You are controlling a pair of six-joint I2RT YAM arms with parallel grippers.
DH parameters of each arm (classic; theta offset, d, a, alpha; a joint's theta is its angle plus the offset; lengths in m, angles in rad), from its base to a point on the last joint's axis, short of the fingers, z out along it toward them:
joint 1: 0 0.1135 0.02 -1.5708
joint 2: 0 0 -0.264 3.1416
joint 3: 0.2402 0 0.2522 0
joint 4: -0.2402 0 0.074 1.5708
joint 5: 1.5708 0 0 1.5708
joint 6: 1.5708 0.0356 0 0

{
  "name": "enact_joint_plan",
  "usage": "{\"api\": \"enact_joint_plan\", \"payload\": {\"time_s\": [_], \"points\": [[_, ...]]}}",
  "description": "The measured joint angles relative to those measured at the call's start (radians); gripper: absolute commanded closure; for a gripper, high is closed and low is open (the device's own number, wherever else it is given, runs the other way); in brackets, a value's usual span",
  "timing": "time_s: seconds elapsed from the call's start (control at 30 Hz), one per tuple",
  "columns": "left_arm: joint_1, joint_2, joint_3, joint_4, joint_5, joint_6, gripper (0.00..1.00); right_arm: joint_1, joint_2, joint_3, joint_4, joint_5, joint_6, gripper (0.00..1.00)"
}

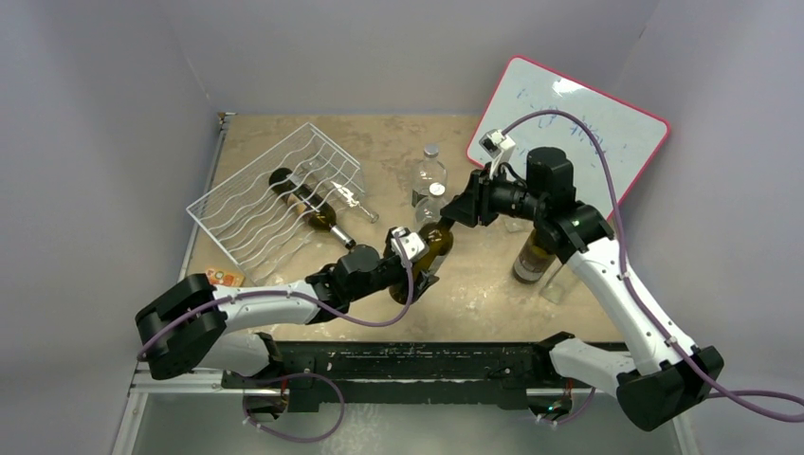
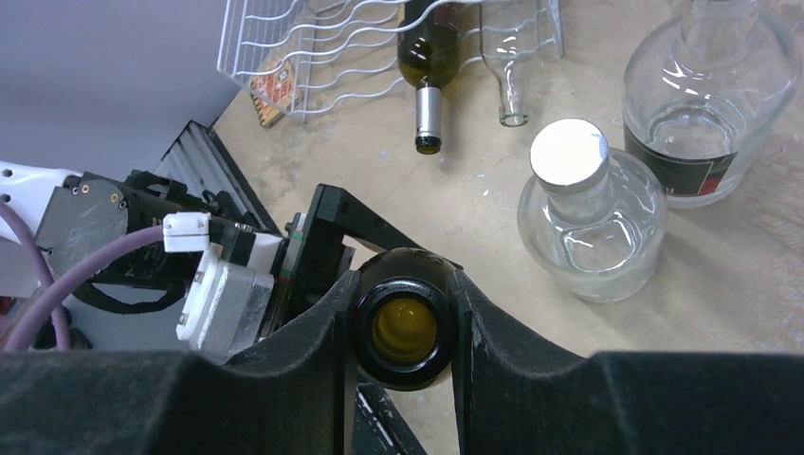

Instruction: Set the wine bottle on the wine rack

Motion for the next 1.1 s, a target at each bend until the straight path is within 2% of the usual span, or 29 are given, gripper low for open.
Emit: {"api": "enact_joint_plan", "payload": {"time_s": [0.13, 0.17, 0.23, 0.27, 0.33, 0.4, 0.53, 0.67, 0.83, 1.1], "points": [[0.002, -0.025, -0.003, -0.008, -0.006, 0.026, 0.69, 0.0, -0.006, 0.0, 0.01, -0.022, -0.012, 1.0], [0.001, -0.031, -0.003, -0.01, -0.01, 0.032, 0.78, 0.0, -0.009, 0.0, 0.015, -0.026, -0.014, 0.92], [0.0, -0.045, -0.003, -0.022, -0.014, 0.043, 0.95, 0.0, -0.014, 0.0, 0.016, -0.035, -0.02, 0.67], [0.0, -0.055, -0.003, -0.032, -0.016, 0.056, 1.0, 0.0, -0.018, 0.0, 0.017, -0.044, -0.025, 0.56], [0.0, -0.087, -0.002, -0.074, -0.024, 0.09, 1.0, 0.0, -0.021, 0.0, 0.016, -0.056, -0.037, 0.44], [0.0, -0.116, 0.007, -0.154, -0.029, 0.142, 1.0, 0.0, -0.027, 0.0, 0.021, -0.073, -0.049, 0.38], [-0.003, -0.142, 0.073, -0.378, -0.045, 0.272, 1.0, 0.0, -0.044, 0.0, 0.019, -0.081, -0.096, 0.38], [-0.004, -0.17, 0.203, -0.661, -0.077, 0.433, 1.0, 0.0, -0.05, 0.008, 0.005, -0.082, -0.148, 0.37], [-0.005, -0.208, 0.29, -0.809, -0.165, 0.603, 1.0, 0.001, -0.054, 0.008, -0.016, -0.082, -0.199, 0.33], [-0.004, -0.278, 0.273, -0.896, -0.352, 0.883, 1.0, 0.093, -0.052, 0.005, -0.05, -0.04, -0.253, 0.3]]}}
